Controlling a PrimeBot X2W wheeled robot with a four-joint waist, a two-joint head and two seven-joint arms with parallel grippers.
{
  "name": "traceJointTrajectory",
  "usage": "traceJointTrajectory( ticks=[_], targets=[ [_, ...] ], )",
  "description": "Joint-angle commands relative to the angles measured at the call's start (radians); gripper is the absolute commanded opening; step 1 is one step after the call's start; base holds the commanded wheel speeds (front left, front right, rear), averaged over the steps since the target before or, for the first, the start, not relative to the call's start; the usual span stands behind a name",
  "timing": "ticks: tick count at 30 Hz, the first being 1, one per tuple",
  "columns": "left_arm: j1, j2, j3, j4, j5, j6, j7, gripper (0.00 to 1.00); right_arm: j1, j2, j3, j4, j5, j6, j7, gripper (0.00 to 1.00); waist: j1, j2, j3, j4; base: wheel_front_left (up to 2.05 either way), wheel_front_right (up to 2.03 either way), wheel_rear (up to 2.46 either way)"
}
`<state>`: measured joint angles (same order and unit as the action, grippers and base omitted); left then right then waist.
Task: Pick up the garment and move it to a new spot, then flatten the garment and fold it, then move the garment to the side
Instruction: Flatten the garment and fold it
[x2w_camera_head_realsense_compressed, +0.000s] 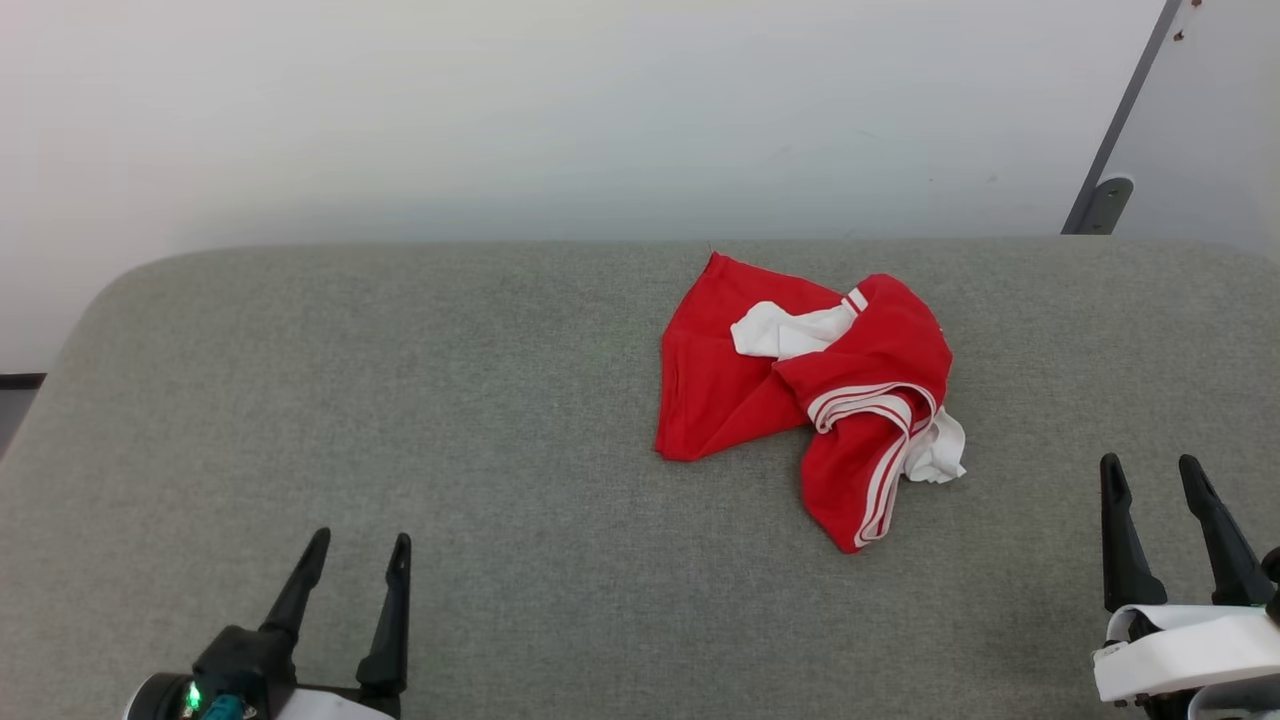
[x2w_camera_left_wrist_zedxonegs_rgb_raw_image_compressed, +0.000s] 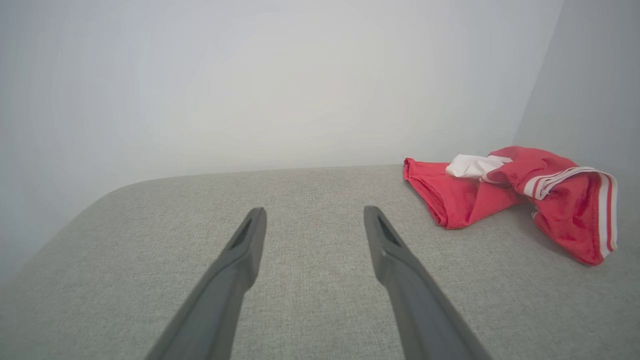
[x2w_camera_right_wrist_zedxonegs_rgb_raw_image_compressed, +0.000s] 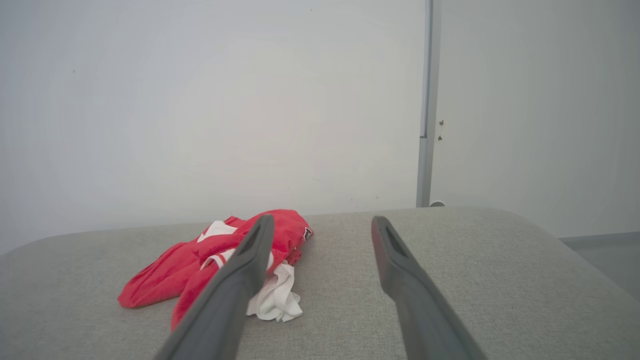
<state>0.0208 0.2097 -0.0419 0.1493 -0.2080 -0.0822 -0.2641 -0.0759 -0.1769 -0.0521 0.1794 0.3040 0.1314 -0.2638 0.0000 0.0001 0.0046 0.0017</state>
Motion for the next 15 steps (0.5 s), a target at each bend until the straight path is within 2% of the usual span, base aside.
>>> traceJointTrajectory(
  ticks=[1, 5, 8, 13, 15],
  targets=[
    [0.008, -0.003, 0.004, 0.002, 0.01, -0.006, 0.0, 1.0, 0.003, 0.005, 0.0, -0.001, -0.006, -0.001, 0.0, 1.0, 0.0, -0.0001, 0.0, -0.001, 0.0, 0.0, 0.0],
    [0.005, -0.015, 0.006, 0.009, 0.016, -0.02, 0.0, 1.0, 0.002, 0.013, 0.001, -0.001, -0.004, -0.001, 0.0, 1.0, 0.0, -0.0001, 0.002, -0.006, 0.0, 0.0, 0.0],
    [-0.046, 0.001, -0.032, 0.038, 0.034, -0.033, 0.0, 1.0, -0.01, 0.019, 0.004, -0.003, 0.002, -0.001, 0.0, 1.0, 0.0, -0.0001, 0.019, -0.015, 0.0, 0.0, 0.0],
    [-0.205, 0.042, -0.113, 0.132, -0.008, -0.048, 0.033, 1.0, -0.056, 0.038, 0.032, -0.006, 0.008, -0.001, 0.0, 1.0, 0.0, -0.0001, 0.083, -0.066, 0.0, 0.0, 0.0],
    [-0.303, 0.079, -0.187, 0.153, -0.033, -0.05, 0.076, 1.0, -0.081, 0.053, 0.039, -0.009, 0.014, -0.001, 0.0, 1.0, 0.0, -0.0001, 0.127, -0.101, 0.0, 0.0, 0.0]
  ],
)
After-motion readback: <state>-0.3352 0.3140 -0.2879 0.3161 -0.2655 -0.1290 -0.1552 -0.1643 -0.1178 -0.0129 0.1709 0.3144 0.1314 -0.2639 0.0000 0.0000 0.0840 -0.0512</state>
